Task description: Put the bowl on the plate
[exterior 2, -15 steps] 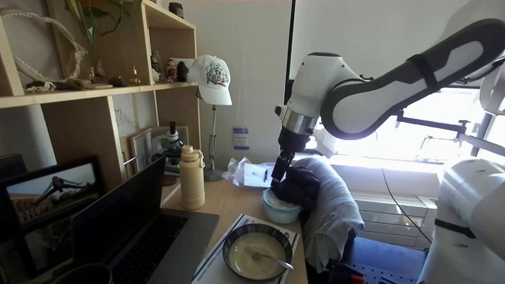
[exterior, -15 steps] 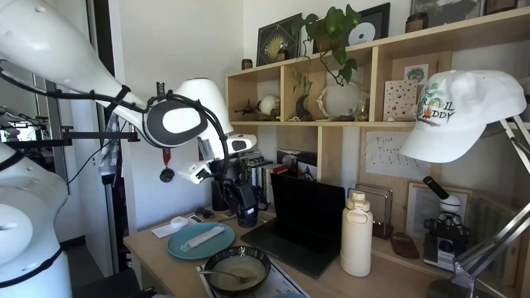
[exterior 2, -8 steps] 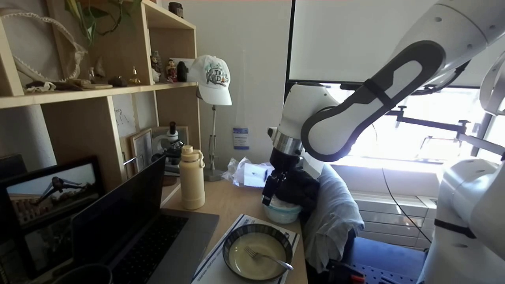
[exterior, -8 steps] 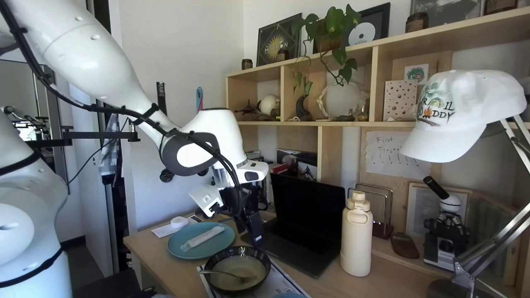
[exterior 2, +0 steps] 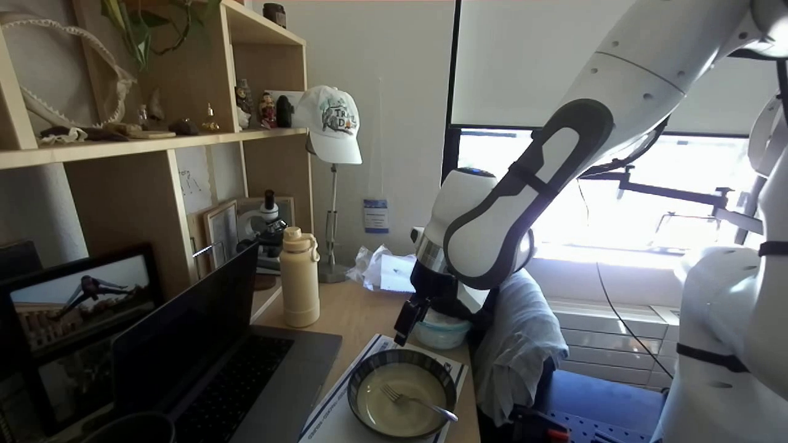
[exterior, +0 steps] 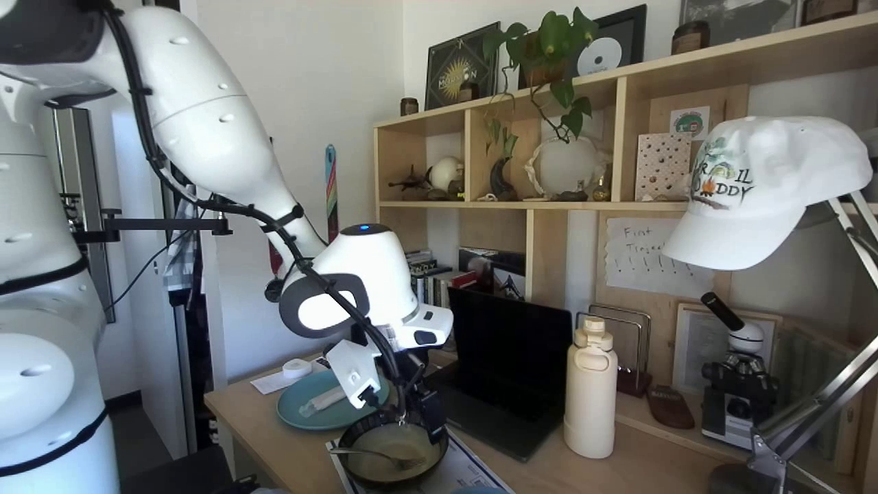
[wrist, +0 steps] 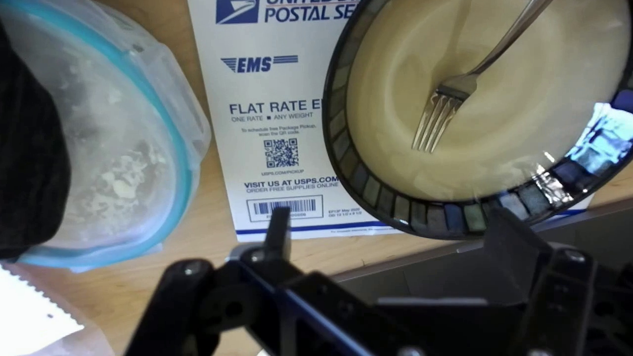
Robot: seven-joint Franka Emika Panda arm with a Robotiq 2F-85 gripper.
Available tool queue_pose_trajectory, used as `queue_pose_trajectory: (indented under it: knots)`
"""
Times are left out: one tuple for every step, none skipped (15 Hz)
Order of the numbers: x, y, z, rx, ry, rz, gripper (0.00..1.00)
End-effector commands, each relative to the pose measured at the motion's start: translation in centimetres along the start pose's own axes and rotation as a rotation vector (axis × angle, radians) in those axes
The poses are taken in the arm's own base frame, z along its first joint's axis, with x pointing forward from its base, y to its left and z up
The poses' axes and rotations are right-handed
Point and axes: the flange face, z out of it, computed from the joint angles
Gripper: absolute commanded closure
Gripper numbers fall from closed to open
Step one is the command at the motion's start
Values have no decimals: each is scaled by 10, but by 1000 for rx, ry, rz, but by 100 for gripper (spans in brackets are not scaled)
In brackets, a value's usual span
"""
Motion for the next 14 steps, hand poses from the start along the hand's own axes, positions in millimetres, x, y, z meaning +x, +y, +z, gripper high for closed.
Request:
queue_pose_trajectory:
  knots:
    - [-8, -3, 22, 7, 9, 18, 0]
    - [-12, -4, 27, 13, 0, 27, 0]
    - [-16, -5, 32, 18, -11, 35, 0]
    - [-22, -5, 37, 31, -35, 40, 0]
    - [-28, -3, 43, 39, -59, 45, 0]
    - [-33, -1, 47, 46, -69, 49, 0]
    - [-38, 3, 51, 49, -82, 52, 0]
    - [-43, 7, 55, 51, -96, 57, 0]
    - [-47, 9, 58, 53, -103, 60, 0]
    - [-51, 12, 61, 53, -109, 60, 0]
    - [-55, 13, 63, 54, -115, 59, 0]
    - [-58, 15, 66, 54, -121, 60, 7]
    - [-61, 15, 68, 55, -123, 58, 26]
    - [-64, 16, 70, 55, -128, 59, 34]
